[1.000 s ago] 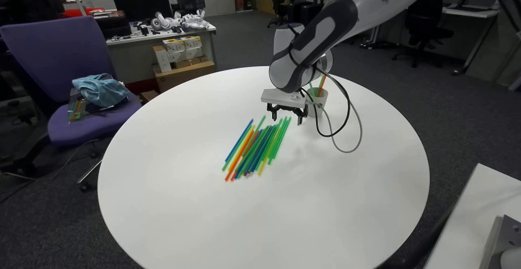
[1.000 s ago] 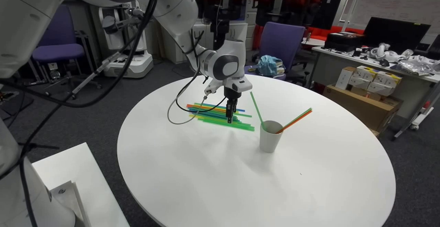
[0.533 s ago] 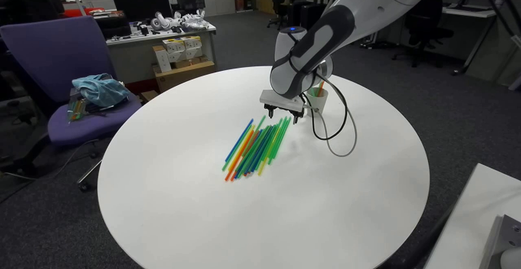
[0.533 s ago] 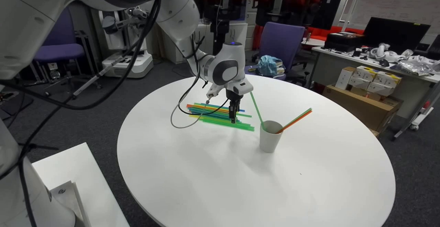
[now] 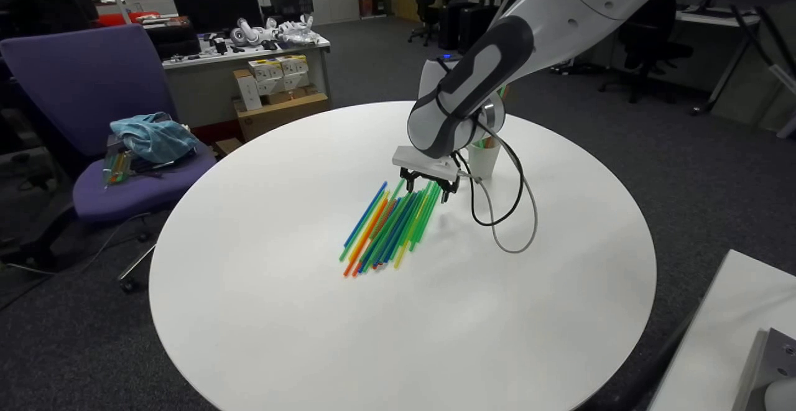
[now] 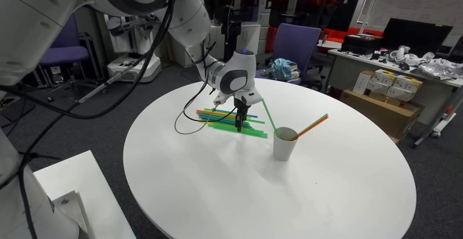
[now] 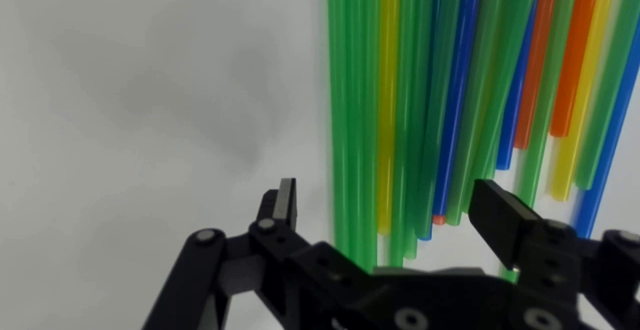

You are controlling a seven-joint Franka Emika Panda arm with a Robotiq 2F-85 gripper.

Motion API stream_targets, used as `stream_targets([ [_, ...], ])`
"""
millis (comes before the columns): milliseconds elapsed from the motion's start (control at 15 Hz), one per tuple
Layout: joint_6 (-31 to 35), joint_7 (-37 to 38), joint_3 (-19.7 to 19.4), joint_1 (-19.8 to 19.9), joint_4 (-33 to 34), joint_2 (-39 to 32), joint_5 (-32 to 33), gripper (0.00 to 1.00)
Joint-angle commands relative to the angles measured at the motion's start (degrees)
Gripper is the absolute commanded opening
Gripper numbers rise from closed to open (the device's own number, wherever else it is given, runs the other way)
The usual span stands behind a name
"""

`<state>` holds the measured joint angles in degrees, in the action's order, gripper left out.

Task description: Put one straw in the cup

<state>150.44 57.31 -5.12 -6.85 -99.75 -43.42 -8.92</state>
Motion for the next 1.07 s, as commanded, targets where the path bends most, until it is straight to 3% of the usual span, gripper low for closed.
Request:
stream_targets([
  [0, 0.04, -2.98, 1.9, 2.06, 0.25, 0.53, -2.47, 0.63],
  [533, -0.24, -4.38, 2.1, 2.47, 0.41, 0.49, -3.69, 0.02],
  [1000, -0.2, -4.32, 1.98, 2.43, 0.44, 0.48, -3.63, 0.0],
])
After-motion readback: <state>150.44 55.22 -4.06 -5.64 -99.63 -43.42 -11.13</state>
